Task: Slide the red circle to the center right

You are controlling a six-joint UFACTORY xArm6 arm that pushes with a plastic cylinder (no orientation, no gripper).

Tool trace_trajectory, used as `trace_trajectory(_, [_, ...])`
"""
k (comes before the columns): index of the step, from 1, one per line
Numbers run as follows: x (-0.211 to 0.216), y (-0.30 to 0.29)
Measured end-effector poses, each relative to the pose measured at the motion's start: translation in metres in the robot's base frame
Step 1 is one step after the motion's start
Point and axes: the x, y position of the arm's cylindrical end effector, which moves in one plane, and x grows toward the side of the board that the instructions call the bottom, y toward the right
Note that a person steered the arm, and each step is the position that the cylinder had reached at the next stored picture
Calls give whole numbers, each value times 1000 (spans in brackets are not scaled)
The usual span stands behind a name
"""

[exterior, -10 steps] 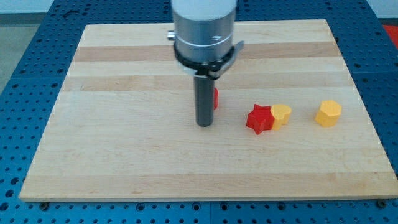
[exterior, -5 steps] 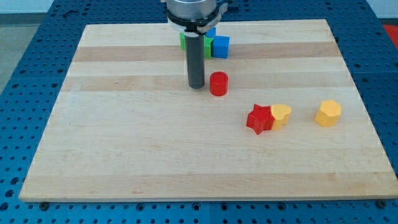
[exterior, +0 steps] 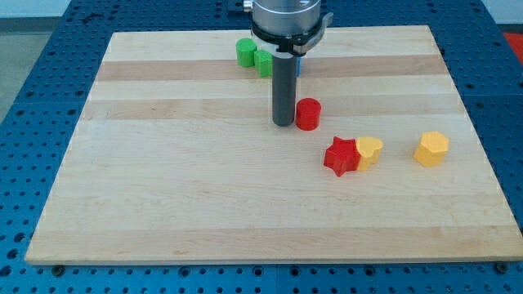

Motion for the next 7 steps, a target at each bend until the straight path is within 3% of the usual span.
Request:
trace_trajectory(2, [-6,82])
trace_trajectory(4, [-28,90])
trace_trajectory(7, [-16,111])
